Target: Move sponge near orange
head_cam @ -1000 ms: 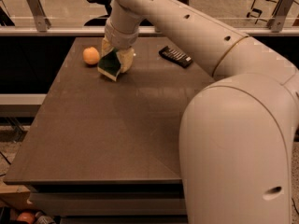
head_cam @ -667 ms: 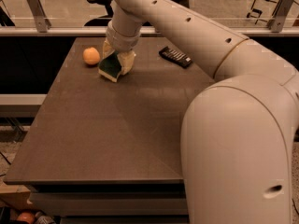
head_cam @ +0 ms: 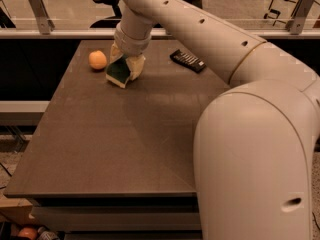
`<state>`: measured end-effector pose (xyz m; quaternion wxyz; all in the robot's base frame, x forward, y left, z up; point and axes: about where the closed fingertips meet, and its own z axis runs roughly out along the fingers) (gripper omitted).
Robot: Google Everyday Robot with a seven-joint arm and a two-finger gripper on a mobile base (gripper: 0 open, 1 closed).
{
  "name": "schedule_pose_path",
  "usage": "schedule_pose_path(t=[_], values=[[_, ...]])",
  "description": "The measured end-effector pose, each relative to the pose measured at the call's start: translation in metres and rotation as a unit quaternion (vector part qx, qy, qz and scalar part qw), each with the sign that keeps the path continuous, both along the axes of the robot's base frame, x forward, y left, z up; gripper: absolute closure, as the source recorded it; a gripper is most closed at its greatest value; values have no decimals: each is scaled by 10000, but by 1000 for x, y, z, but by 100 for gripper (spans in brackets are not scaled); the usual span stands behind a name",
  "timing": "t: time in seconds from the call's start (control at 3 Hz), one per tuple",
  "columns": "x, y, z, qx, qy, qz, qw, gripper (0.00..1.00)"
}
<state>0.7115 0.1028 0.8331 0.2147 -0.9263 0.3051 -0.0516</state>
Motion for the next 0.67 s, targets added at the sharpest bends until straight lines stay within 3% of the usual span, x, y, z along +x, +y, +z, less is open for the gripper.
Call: schedule_pose_path(t=[0.67], values=[[0, 1, -1, -6, 17, 9, 10000, 35]])
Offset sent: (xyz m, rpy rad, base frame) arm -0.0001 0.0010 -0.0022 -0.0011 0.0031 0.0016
